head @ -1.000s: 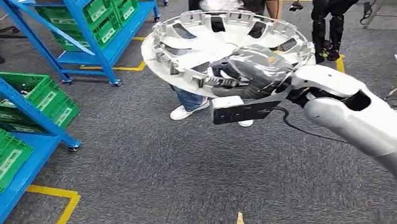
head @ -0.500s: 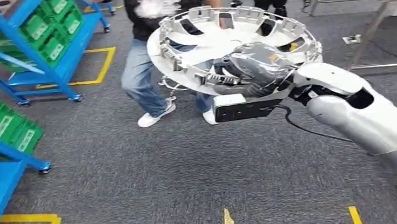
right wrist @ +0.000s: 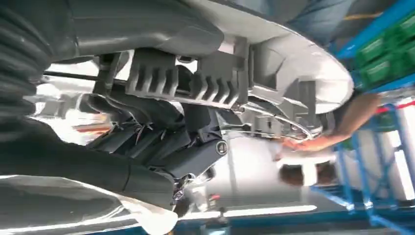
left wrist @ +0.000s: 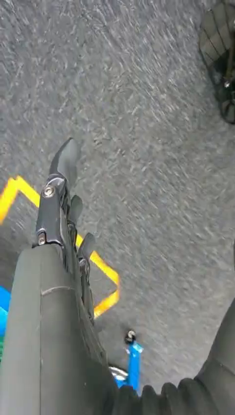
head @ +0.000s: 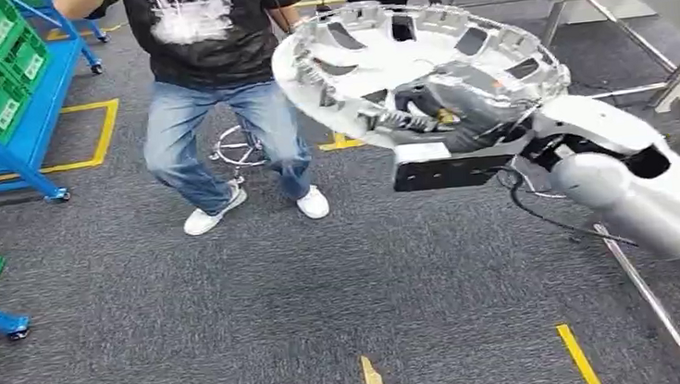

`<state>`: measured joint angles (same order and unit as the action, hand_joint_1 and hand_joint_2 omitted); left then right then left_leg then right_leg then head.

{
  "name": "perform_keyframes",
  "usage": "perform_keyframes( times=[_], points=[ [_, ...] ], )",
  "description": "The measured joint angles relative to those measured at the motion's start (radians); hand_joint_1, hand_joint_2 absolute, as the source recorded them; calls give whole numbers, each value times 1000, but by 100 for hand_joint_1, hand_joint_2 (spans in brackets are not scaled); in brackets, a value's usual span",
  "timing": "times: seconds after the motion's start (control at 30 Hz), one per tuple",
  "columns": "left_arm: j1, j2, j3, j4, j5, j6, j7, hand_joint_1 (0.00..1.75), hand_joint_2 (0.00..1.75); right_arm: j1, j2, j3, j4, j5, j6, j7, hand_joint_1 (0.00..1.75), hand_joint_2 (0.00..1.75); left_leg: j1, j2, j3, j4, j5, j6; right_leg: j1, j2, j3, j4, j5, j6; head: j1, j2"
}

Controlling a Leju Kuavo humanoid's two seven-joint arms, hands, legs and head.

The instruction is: Take the parts from the cabinet and place them on the table.

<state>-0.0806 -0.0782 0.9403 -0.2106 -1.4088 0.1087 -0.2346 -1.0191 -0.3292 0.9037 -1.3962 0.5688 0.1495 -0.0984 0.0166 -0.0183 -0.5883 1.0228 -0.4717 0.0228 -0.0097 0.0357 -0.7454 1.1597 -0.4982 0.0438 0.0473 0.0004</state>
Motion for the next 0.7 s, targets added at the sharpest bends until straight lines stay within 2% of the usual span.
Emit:
perform_keyframes(
  times=[0.03,0.07,0.1,0.13,0.17,0.2,0.23,0.27,0.3,0.37,0.4,0.43,0.47,0.5,0.53,0.57,0.6,0.63,0.67,0.7],
  points=[
    [2,1,0,0,0,0,0,0,175,-1,-1,-2,0,-2,0,-3,175,175,-2,18,0,0,-2,2,-1,-16,-40,88,-35,2,-2,0],
    [2,2,0,0,0,-1,0,0,175,-1,-6,-5,1,-5,0,-4,175,175,-3,33,0,0,-2,3,-2,-25,-67,144,-49,4,-1,0],
    [2,2,0,0,0,-1,0,0,175,-1,-11,-7,2,-6,2,-4,175,175,-3,45,1,0,-3,3,-3,-28,-70,153,-43,5,-1,0],
    [0,1,0,0,0,-1,-1,0,175,-2,-18,-9,2,-6,2,-4,175,175,-3,59,2,0,-4,3,-4,-32,-48,118,-17,5,-1,0],
    [-1,1,0,0,0,-1,-2,0,175,-3,-23,-13,2,-8,3,-4,175,175,-3,71,5,1,-7,2,-5,-42,-5,45,20,5,-1,0],
    [-1,0,0,0,0,-1,-3,0,175,-6,-24,-18,2,-8,4,-3,175,175,-3,82,9,1,-10,-2,-5,-66,50,-47,56,3,-1,0],
    [-2,1,0,0,0,-1,-5,0,175,-8,-25,-23,2,-8,5,-3,175,175,-5,92,12,1,-14,-8,-1,-107,85,-116,58,4,-1,0],
    [-2,2,0,0,0,-1,-6,0,175,-11,-25,-24,2,-9,6,-3,175,175,-15,100,9,7,-19,-14,14,-129,104,-135,51,-2,1,0],
    [-2,2,0,0,0,-1,-6,0,175,-10,-25,-24,2,-9,6,-3,175,175,-16,111,10,5,-18,-16,10,-109,100,-131,55,-15,-4,0],
    [-3,1,0,0,0,-2,-8,0,175,-6,-31,-24,2,-8,6,-4,175,175,-16,135,15,4,-18,-19,13,-86,93,-129,55,-23,-4,0],
    [-5,1,0,0,0,-2,-8,0,175,-7,-36,-24,2,-8,6,-3,175,175,-14,140,16,6,-26,-27,10,-74,97,-134,58,-31,-5,0],
    [-7,1,0,0,0,-2,-10,0,175,-8,-37,-27,2,-8,6,-3,175,175,-9,98,12,22,-44,-30,7,-64,98,-135,58,-36,-5,0],
    [-6,0,0,0,0,-2,-11,0,175,-8,-37,-29,2,-8,6,-2,175,175,-6,62,-8,73,-76,-31,5,-56,99,-135,58,-42,-6,0],
    [-5,-2,0,0,0,-2,-11,0,175,-8,-37,-27,2,-9,6,-3,175,175,-6,42,-44,152,-114,-31,5,-43,99,-135,58,-45,-8,0],
    [-5,-2,0,0,0,-2,-11,0,175,-6,-37,-24,2,-8,7,-3,175,175,-7,33,-84,233,-145,-32,7,-29,99,-135,58,-47,-8,0],
    [-3,-2,0,0,0,-2,-11,0,175,-5,-37,-22,2,-8,7,-4,175,175,-7,29,-119,299,-161,-31,9,-14,99,-135,58,-48,-8,0],
    [-1,-2,0,0,0,-2,-11,0,175,-4,-37,-22,2,-8,7,-4,175,175,-8,27,-134,317,-153,-29,10,1,100,-135,58,-48,-8,0],
    [-1,-2,0,0,0,-2,-11,0,175,-4,-37,-22,2,-8,7,-4,175,175,-9,24,-128,293,-122,-26,11,15,102,-135,58,-48,-8,0],
    [-3,-2,0,0,0,-2,-11,0,175,-4,-37,-22,2,-8,7,-4,175,175,-9,20,-108,237,-77,-20,11,28,104,-134,58,-48,-8,0],
    [-3,-2,0,0,0,-2,-11,0,175,-4,-37,-22,2,-8,7,-4,175,175,-9,9,-74,151,-23,-14,11,41,107,-134,58,-48,-8,0]
  ],
)
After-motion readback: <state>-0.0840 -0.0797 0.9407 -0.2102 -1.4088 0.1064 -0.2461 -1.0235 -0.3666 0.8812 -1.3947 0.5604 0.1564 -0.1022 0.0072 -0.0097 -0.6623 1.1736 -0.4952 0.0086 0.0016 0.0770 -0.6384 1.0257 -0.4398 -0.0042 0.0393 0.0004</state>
